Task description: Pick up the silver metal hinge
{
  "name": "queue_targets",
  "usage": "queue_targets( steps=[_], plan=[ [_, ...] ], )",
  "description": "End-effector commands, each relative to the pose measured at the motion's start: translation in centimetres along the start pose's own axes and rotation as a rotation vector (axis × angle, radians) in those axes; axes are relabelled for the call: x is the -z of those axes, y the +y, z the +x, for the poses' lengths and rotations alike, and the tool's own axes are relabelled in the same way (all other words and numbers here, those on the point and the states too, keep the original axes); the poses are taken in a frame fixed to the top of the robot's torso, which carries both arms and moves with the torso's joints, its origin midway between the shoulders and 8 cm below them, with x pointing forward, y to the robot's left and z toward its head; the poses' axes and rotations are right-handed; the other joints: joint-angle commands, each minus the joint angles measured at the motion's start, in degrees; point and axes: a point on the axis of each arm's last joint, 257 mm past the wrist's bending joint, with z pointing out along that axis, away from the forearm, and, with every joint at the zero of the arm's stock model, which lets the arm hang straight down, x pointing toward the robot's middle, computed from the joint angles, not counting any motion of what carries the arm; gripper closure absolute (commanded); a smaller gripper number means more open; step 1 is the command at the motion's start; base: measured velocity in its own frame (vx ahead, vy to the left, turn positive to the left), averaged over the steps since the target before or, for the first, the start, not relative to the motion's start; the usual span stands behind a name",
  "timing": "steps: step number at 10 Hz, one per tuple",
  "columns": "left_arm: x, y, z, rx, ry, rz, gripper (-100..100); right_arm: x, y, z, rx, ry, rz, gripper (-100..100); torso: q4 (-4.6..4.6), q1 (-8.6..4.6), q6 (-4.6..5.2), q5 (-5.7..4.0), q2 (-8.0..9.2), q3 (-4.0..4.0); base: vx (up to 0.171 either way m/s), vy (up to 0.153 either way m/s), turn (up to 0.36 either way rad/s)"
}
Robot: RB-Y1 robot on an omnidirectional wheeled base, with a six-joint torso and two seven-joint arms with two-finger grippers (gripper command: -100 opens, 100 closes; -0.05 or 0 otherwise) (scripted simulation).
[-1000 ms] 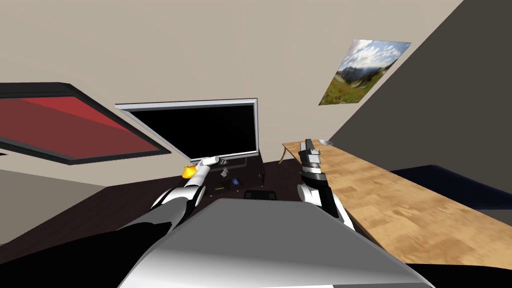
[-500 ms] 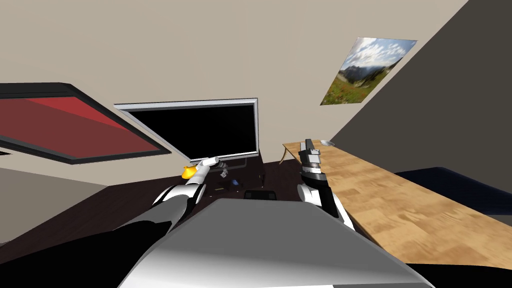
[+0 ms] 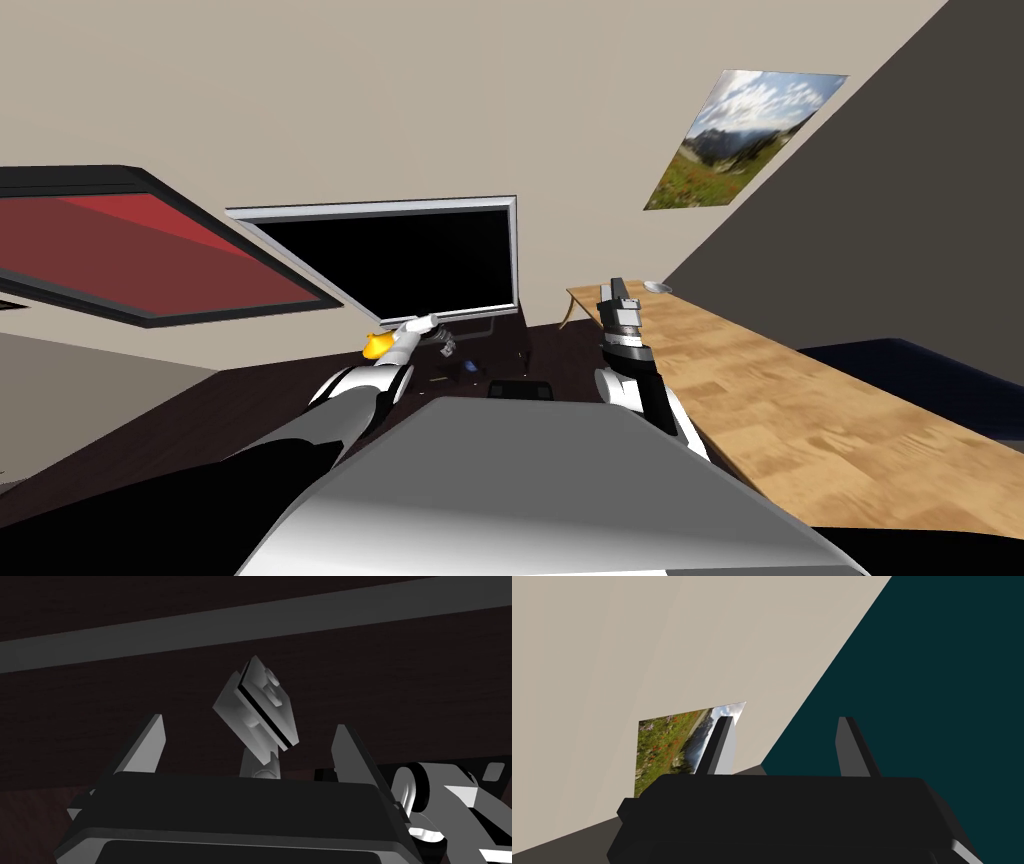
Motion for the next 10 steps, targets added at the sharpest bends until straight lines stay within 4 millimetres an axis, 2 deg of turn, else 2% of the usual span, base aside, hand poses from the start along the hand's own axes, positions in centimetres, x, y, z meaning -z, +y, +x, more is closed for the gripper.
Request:
queue_targets(
  steps=[1, 3, 4, 5, 6, 8, 10],
  plan=[
    [-0.6, 0.8, -2.0, 0.027, -0.063, -0.019, -100, 0.0, 0.0, 0.0, 0.000, 0.000, 0.000, 0, 0.00, 0.00, 0.00, 0.00, 0.00, 0.00, 0.023, 0.008, 0.014],
    [-1.2, 1.5, -4.4, 0.053, -0.137, -0.039, -100, 0.0, 0.0, 0.0, 0.000, 0.000, 0.000, 0, -0.01, 0.03, 0.00, 0.00, -0.04, -0.02, 0.030, 0.010, 0.011],
    [-1.1, 1.4, -3.7, 0.045, -0.114, -0.033, -100, 0.0, 0.0, 0.0, 0.000, 0.000, 0.000, 0, -0.01, 0.01, -0.01, 0.01, 0.00, -0.01, 0.000, 0.000, 0.000],
    [-1.1, 1.4, -3.9, 0.047, -0.119, -0.034, 0, 0.0, 0.0, 0.0, 0.000, 0.000, 0.000, 0, 0.01, -0.01, 0.00, -0.01, 0.06, 0.03, 0.000, 0.000, 0.000],
    [-1.8, 3.9, -3.2, 0.012, -0.123, -0.038, -100, 0.0, 0.0, 0.0, 0.000, 0.000, 0.000, 0, 0.02, -0.02, 0.00, -0.01, 0.08, 0.05, 0.032, 0.051, 0.256],
    [-1.9, 4.1, -3.2, 0.011, -0.123, -0.041, -100, 0.0, 0.0, 0.0, 0.000, 0.000, 0.000, 0, -0.01, 0.16, 0.01, 0.04, -0.03, -0.02, 0.012, 0.032, 0.042],
    [-2.5, 6.8, -2.6, -0.024, -0.124, -0.047, -100, 0.0, 0.0, 0.0, 0.000, 0.000, 0.000, 0, 0.02, 0.11, -0.03, 0.02, 0.06, 0.04, 0.027, 0.049, 0.145]
  ],
)
